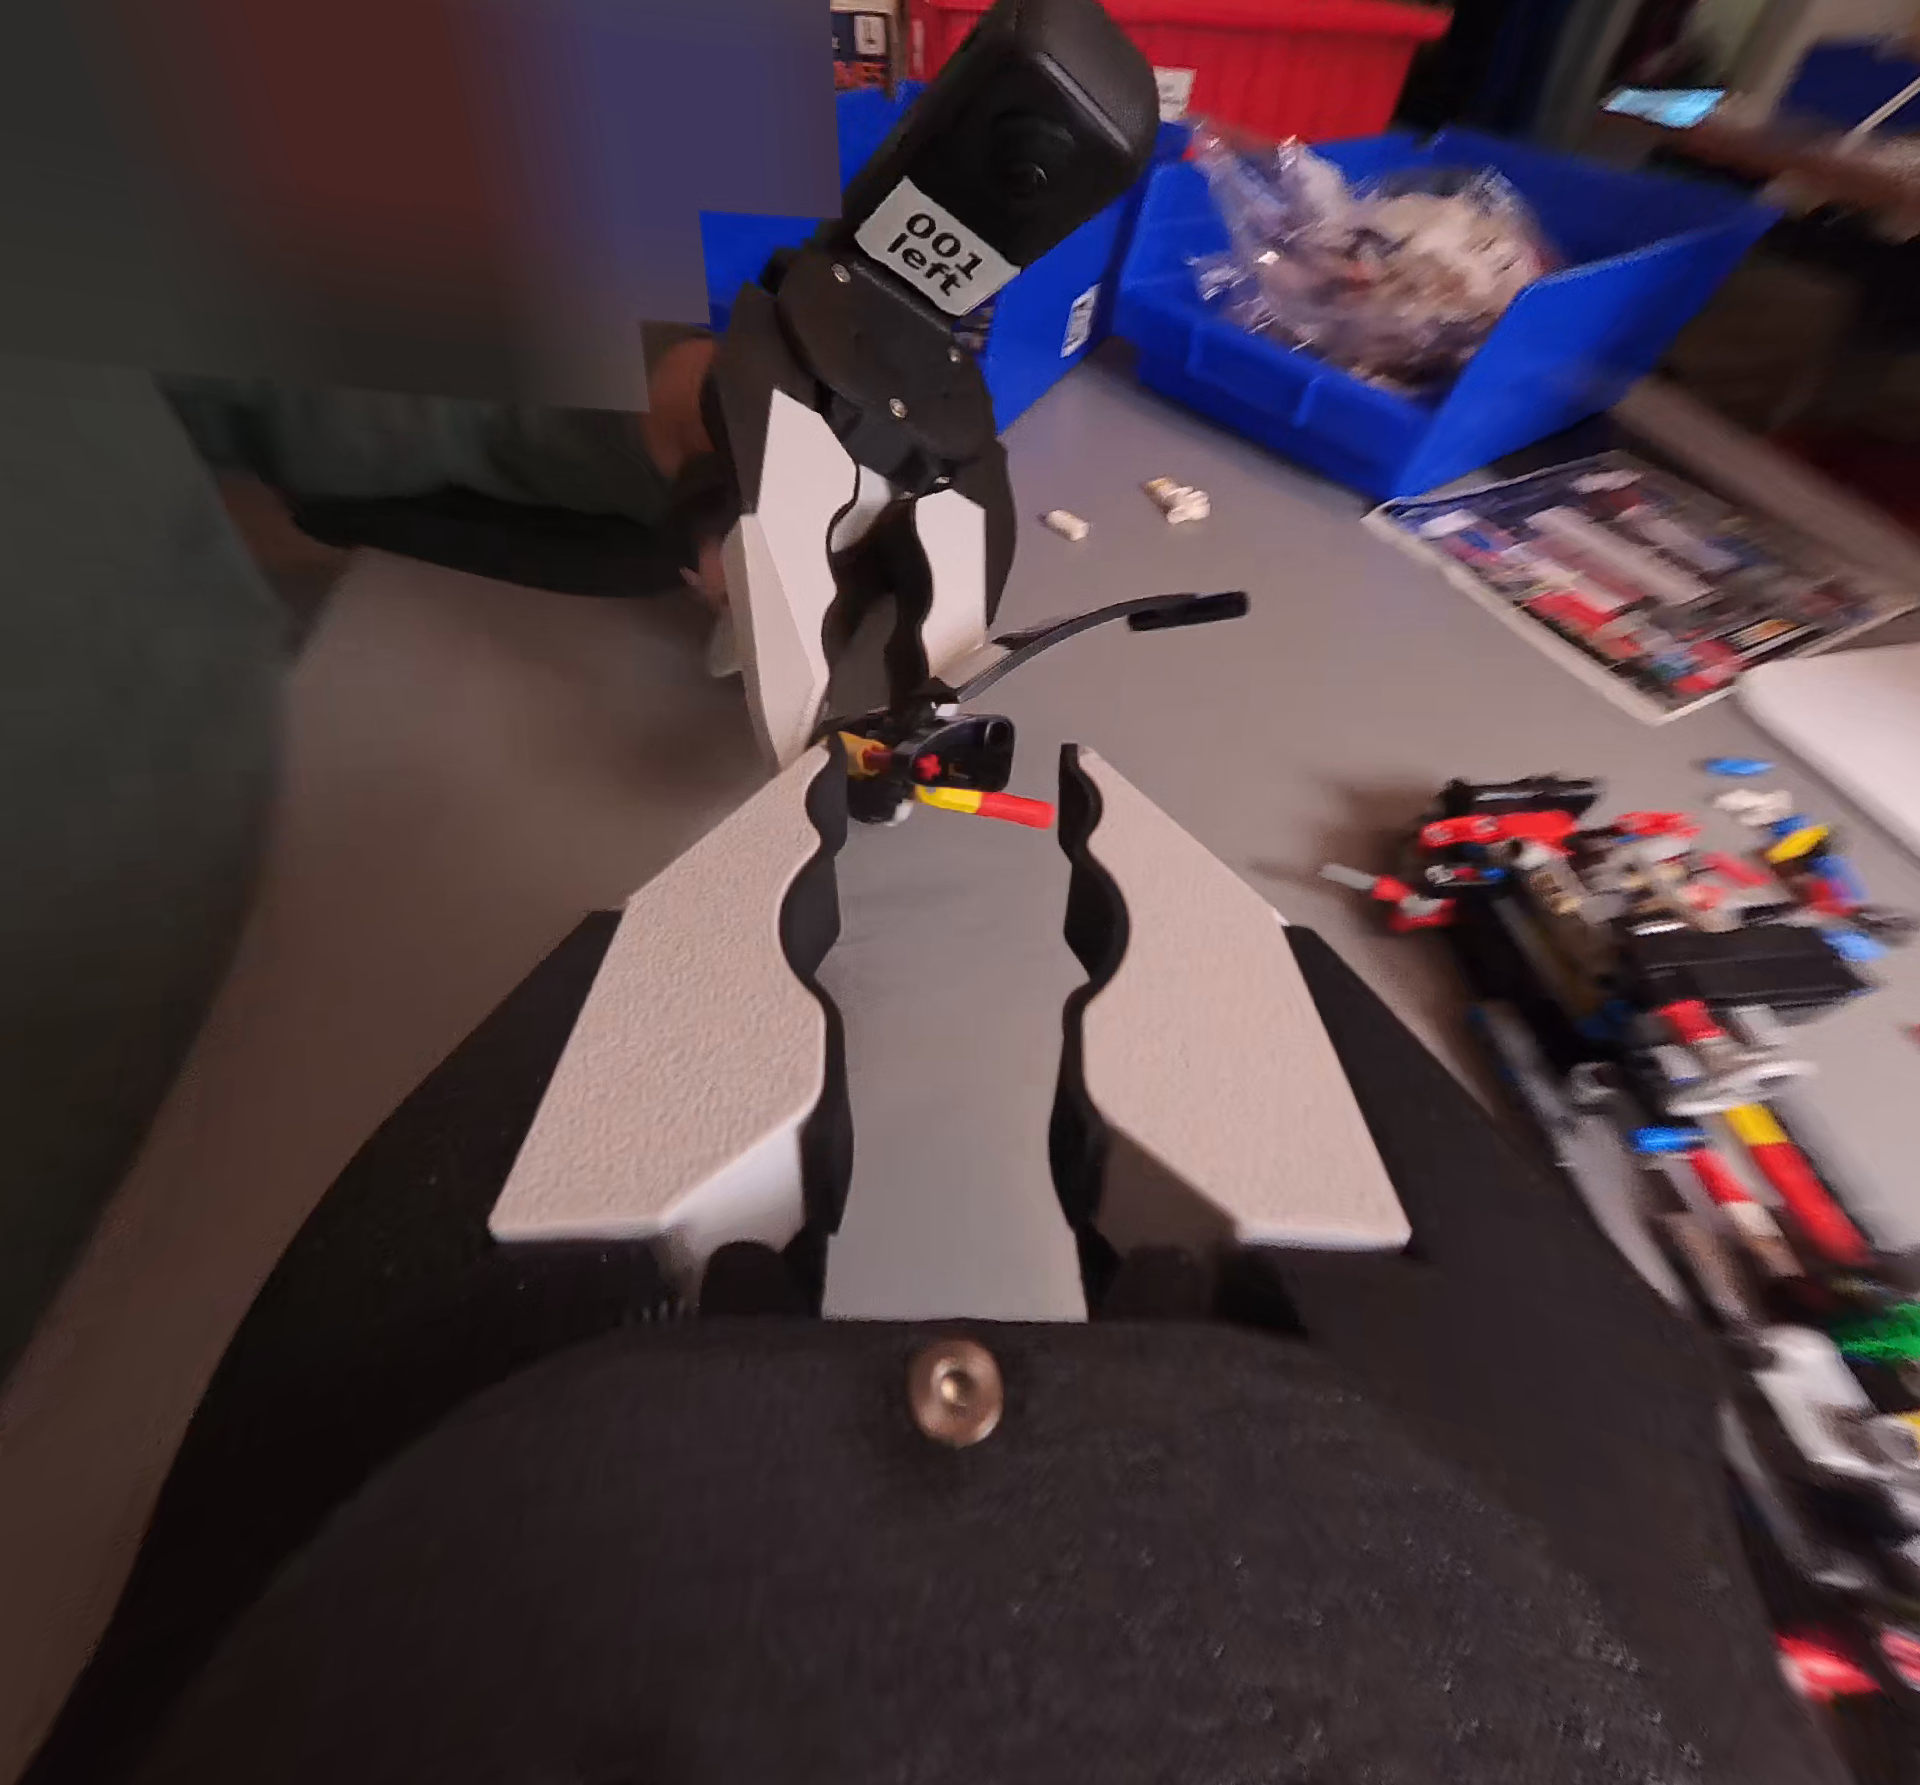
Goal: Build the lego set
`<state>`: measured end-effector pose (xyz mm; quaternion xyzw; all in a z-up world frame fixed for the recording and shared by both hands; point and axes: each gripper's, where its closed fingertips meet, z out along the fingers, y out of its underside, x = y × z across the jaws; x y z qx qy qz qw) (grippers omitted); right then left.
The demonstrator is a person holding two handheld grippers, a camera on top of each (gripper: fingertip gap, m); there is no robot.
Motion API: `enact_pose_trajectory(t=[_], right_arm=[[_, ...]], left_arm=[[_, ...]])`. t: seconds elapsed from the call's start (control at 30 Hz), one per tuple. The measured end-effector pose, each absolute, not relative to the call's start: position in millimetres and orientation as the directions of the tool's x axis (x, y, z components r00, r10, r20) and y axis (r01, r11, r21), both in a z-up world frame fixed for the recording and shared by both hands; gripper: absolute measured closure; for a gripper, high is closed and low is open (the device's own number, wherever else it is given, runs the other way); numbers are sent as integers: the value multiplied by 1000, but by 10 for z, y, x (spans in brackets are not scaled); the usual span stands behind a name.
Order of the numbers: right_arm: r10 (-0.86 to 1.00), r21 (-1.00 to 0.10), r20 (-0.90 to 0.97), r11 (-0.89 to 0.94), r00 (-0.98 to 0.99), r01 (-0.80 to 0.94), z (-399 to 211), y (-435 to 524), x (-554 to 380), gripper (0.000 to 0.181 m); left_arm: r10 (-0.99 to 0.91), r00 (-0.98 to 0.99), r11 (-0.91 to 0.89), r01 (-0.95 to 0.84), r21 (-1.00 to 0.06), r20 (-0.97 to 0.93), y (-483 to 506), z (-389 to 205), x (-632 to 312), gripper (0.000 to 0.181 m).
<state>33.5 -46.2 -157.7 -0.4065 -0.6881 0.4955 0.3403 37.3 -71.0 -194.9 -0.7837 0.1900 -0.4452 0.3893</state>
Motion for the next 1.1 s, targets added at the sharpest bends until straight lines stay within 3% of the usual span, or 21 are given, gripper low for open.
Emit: enact_pose_trajectory(t=[0.2, 0.6, 0.83, 1.1], right_arm=[[838, -875, 392, 466, -379, 127, -1585, -614, 258, 133], [820, -833, 492, 541, -291, 117, -1588, -647, 96, 105], [772, -781, 595, 621, -225, 63, -1492, -639, 52, 109], [797, -808, 574, 588, -188, 25, -1415, -639, 53, 115]], left_arm=[[-591, 411, -687, 196, -700, 695, -709, -1821, 389, 159], [-478, 149, -766, 411, -494, 865, -679, -1598, 376, 159], [-475, 92, -774, 429, -466, 875, -708, -1519, 455, 159], [-483, 61, -762, 463, -453, 874, -709, -1441, 486, 159]])
